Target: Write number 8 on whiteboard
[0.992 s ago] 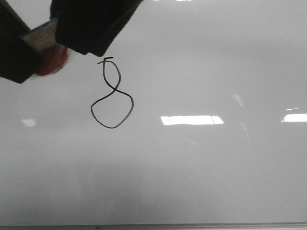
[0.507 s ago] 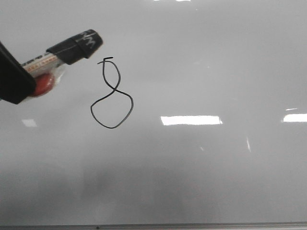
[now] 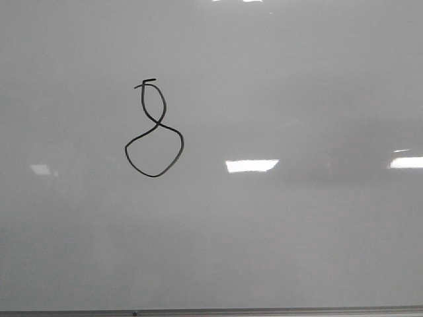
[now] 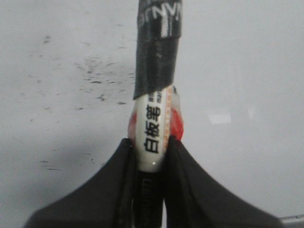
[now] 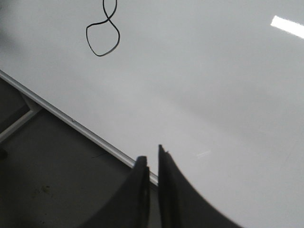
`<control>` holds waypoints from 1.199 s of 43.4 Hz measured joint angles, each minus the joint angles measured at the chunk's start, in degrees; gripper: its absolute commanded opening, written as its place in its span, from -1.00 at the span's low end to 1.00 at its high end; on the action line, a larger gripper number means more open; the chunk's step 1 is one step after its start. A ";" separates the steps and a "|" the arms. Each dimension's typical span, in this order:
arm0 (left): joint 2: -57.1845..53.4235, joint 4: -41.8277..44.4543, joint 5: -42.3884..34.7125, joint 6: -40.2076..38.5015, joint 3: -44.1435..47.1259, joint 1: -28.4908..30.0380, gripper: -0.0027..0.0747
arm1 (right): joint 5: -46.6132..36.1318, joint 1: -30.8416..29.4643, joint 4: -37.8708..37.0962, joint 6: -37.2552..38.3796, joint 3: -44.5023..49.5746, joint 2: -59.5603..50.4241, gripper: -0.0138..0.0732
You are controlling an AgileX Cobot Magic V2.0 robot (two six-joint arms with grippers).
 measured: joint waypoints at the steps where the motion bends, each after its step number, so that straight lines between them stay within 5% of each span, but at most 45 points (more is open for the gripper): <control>1: 0.00 -0.46 -1.23 -0.10 0.91 0.74 -0.99 | -0.29 -0.13 0.00 0.00 1.10 -1.20 -0.82; 10: 0.64 -5.52 -13.44 -0.23 8.46 4.65 -0.99 | -3.05 -0.21 0.12 0.00 6.10 -9.70 -0.82; 27: 16.45 -6.50 -29.08 -0.23 8.54 4.65 -0.97 | -4.28 -0.21 0.34 0.14 6.93 -10.53 -0.82; 44: 20.98 -6.50 -31.10 -0.23 7.61 4.65 -0.15 | -4.28 -0.21 0.38 0.14 6.93 -10.53 -0.82; 52: 20.98 -6.50 -30.99 -0.23 7.55 4.65 -0.06 | -4.18 -0.21 0.38 0.14 6.93 -10.53 -0.82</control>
